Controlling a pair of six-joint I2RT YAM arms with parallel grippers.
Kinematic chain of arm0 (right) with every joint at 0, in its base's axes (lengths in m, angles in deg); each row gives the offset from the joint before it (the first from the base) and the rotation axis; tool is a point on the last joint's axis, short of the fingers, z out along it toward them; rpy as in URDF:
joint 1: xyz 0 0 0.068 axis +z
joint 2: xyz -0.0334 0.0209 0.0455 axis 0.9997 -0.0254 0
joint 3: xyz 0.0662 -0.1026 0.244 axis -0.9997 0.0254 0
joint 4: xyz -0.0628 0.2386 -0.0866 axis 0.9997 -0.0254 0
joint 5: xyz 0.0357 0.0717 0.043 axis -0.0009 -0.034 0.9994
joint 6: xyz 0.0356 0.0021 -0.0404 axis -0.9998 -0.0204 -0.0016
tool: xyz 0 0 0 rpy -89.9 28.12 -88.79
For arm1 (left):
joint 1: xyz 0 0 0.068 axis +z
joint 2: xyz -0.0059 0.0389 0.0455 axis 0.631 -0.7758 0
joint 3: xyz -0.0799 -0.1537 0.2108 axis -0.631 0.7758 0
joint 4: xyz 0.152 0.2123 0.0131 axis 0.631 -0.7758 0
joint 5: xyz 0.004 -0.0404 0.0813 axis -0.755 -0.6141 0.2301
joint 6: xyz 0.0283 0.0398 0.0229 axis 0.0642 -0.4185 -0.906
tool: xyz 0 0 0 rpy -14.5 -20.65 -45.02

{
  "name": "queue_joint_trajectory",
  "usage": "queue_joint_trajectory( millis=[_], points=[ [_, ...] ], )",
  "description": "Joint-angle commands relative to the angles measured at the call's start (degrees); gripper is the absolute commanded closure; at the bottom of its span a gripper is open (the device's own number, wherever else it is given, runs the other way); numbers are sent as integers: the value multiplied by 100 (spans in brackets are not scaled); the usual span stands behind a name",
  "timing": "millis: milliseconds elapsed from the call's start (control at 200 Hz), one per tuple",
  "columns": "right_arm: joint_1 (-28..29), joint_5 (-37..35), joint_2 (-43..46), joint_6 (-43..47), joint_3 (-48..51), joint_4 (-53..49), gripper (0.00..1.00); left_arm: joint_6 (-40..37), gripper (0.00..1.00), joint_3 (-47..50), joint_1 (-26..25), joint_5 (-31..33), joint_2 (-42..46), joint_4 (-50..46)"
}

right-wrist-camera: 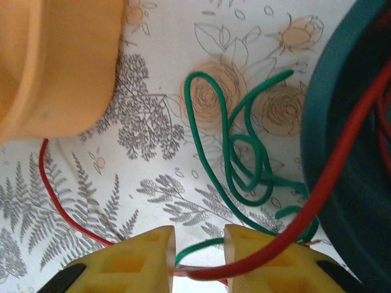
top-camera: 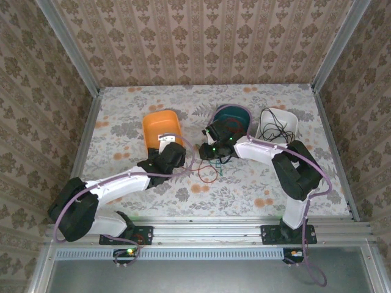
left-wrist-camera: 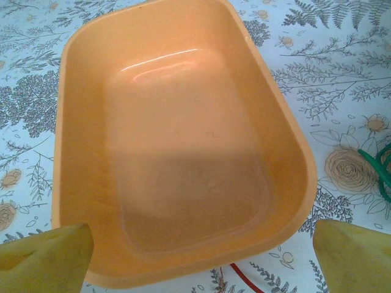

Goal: Untangle the cables

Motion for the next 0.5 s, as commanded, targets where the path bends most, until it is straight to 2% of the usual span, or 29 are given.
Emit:
queue_joint_trajectory(
  millis=[0, 80, 170, 495],
  points=[
    [-39, -78, -103, -163, -149, 282, 78, 61, 6, 105, 49, -186, 66, 214],
    [-39, -43, -107, -176, -173, 290, 89, 47, 6, 127, 44, -223, 87, 226],
    [-38, -15, 26, -159, -94, 335, 95, 58, 7, 145, 51, -254, 104, 223],
    [-30, 549, 1220, 10, 287, 358, 100, 139, 7, 180, 67, -334, 149, 322]
  ],
)
